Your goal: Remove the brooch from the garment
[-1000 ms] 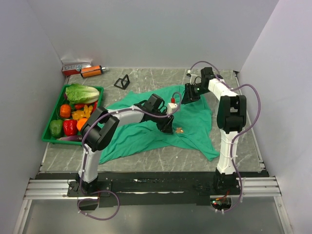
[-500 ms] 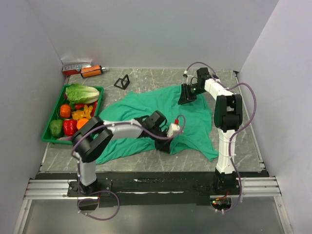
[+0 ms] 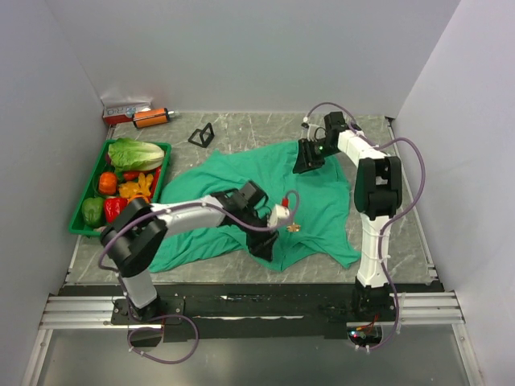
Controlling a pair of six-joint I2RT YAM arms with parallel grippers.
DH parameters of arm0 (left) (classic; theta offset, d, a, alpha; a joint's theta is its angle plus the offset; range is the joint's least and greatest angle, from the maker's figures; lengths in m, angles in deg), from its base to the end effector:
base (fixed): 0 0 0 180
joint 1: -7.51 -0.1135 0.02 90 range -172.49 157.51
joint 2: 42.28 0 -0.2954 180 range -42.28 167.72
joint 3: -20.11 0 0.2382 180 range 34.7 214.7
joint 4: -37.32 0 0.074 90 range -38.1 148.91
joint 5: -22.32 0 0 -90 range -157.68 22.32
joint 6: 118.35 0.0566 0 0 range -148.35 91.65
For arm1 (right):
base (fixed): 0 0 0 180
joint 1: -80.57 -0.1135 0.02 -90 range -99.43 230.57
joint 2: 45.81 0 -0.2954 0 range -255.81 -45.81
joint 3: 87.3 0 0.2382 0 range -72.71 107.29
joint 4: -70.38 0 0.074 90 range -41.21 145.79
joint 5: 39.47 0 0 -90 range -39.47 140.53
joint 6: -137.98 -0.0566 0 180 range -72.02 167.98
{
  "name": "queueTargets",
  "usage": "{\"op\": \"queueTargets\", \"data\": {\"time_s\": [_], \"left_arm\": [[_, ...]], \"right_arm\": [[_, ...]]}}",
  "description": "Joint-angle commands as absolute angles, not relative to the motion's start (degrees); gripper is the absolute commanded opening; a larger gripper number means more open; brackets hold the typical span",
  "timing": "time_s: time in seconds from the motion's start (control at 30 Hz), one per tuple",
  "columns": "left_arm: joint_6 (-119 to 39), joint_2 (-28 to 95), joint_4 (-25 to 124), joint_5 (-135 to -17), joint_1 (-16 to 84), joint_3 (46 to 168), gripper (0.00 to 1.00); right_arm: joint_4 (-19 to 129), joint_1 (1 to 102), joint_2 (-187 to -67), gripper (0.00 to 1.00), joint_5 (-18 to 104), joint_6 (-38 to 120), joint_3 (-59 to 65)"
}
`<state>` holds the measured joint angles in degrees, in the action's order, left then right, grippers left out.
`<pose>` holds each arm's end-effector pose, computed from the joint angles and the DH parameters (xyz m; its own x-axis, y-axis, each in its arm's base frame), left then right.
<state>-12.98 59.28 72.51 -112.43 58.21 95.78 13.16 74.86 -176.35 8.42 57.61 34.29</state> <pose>0.1900 -0.2951 0.1989 -0.3317 0.7025 -0.6296 0.8848 0.0002 -0.4660 0.4879 0.0869 0.1948 -0.8399 -0.2087 -0.5009 -0.4908 0.6860 0.5372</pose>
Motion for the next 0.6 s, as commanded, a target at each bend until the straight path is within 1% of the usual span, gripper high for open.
{"op": "queueTargets", "data": {"time_s": [0.0,0.1,0.17,0.23,0.3,0.37,0.5,0.57], "left_arm": [[-9.89,52.73,74.50,-109.88,53.23,101.50,0.55],[-14.53,55.09,70.29,-105.57,50.76,102.90,0.53],[-21.30,56.68,65.82,-105.65,47.35,103.61,0.53],[-26.48,59.05,62.90,-105.66,44.96,104.13,0.53],[-26.86,62.03,61.84,-103.03,43.02,105.53,0.53],[-24.41,64.32,62.97,-101.96,42.41,108.69,0.53],[-22.64,71.08,65.09,-101.78,41.97,114.23,0.50],[-22.64,72.59,65.09,-102.48,41.97,116.00,0.50]], "right_arm": [[11.50,74.42,-164.40,0.45,10.71,62.56,27.86],[7.21,74.33,-159.82,0.46,12.29,66.78,23.72],[5.00,74.16,-157.70,0.47,13.17,70.55,21.61],[4.03,74.07,-154.36,0.50,16.15,73.46,18.00],[5.07,74.07,-151.82,0.53,18.97,76.80,15.28],[4.91,73.98,-151.28,0.55,21.43,79.26,15.09],[2.62,73.63,-155.14,0.56,22.84,79.01,19.38],[2.44,73.11,-157.15,0.56,23.54,78.05,20.36]]}}
